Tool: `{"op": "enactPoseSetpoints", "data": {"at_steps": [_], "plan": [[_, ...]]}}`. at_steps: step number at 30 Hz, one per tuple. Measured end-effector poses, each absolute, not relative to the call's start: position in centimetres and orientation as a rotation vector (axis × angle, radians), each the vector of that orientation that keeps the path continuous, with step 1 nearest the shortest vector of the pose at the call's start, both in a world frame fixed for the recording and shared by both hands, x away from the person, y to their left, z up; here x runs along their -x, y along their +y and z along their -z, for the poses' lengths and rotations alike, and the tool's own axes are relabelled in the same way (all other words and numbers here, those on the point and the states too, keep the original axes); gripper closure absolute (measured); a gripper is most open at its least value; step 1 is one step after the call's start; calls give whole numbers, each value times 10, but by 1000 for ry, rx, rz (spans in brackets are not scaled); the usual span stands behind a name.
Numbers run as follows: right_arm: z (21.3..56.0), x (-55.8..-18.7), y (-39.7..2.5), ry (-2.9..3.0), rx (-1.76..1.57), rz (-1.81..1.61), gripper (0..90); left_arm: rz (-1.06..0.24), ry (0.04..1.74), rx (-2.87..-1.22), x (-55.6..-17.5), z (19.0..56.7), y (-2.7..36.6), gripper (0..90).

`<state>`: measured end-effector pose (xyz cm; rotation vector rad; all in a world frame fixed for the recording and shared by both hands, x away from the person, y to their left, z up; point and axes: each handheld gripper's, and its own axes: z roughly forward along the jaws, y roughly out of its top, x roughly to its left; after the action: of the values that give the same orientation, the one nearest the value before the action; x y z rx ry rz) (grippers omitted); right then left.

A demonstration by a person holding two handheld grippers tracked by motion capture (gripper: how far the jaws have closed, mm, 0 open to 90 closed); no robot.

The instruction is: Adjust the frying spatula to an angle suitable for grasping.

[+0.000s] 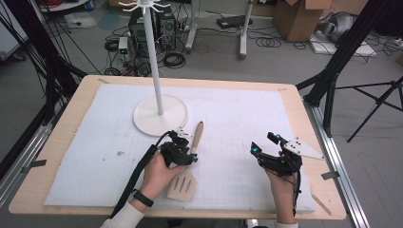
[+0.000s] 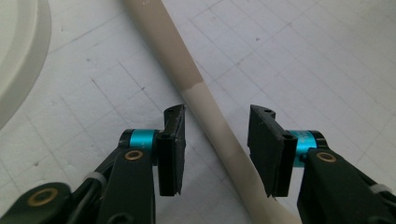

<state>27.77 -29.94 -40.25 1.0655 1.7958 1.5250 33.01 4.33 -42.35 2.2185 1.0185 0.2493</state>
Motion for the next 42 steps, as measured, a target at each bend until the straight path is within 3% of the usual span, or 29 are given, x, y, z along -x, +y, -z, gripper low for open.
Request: {"op": "enactPoseSetpoints", "data": {"at_steps": [12,33,42], "plan": [[403,-278,-299,1797,-1066,-1527,215,-315,1060,-2295,-325,423,28,658],[403,-278,-297,1799,-1069,-1533,215,-345,1117,-2354,-325,419,18,682],[402,-278,-299,1790,-1070,-1543,216,-316,985,-2429,-323,416,17,779]]}}
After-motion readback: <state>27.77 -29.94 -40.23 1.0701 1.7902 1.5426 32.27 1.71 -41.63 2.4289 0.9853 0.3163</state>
